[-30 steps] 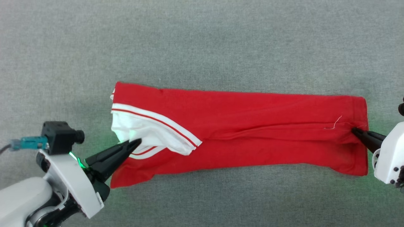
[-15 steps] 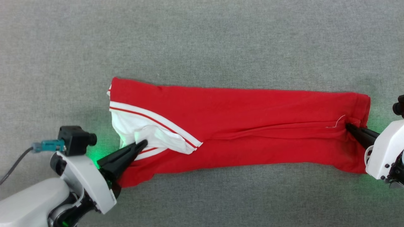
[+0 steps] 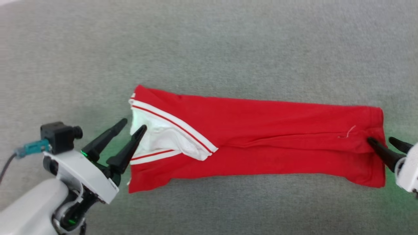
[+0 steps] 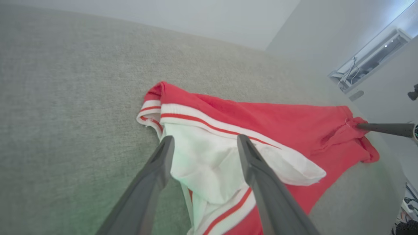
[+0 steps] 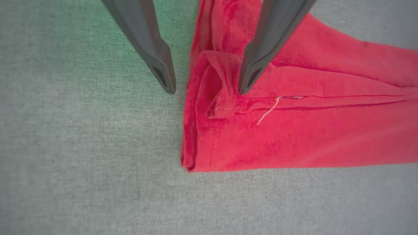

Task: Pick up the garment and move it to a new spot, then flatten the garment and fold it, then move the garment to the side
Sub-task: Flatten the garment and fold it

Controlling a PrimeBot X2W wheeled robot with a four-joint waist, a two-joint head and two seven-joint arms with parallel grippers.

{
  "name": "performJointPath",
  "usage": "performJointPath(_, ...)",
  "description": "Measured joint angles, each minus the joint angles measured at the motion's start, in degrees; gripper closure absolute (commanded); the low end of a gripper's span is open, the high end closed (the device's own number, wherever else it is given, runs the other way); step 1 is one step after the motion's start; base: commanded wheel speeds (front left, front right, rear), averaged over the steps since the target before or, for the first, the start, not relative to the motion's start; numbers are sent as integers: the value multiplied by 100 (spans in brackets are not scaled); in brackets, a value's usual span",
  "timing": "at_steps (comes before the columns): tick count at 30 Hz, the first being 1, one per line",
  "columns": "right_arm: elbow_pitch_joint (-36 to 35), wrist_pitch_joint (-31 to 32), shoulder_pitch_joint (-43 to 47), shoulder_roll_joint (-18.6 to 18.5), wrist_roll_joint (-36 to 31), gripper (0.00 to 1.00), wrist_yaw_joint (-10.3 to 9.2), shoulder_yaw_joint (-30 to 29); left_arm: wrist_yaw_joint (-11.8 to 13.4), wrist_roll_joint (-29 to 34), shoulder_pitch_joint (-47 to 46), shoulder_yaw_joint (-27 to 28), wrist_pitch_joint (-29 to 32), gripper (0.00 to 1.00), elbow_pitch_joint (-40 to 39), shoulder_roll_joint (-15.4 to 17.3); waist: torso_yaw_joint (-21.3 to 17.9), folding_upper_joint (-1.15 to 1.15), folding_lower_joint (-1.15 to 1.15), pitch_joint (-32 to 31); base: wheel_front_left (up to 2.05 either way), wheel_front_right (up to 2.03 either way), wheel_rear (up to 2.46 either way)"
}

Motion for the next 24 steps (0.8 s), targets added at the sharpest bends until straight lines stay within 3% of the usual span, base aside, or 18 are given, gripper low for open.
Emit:
performJointPath(3,-42,71,105,-2,0,0,0,-155,8,149,291,405,1,0,125,-252,83,0,0,-68,0,0,0)
performJointPath(9,-111,455,365,68,-85,0,0,-714,78,768,1044,1583,0,0,381,-1085,394,0,0,-194,0,0,0)
performJointPath(14,-164,836,450,140,-202,0,0,-1199,45,1712,1467,2382,0,0,539,-1749,728,0,0,-218,0,0,0)
performJointPath(24,-113,1443,261,405,-750,0,0,-1631,20,3300,1695,3534,0,0,531,-2536,1061,0,0,-164,0,0,0)
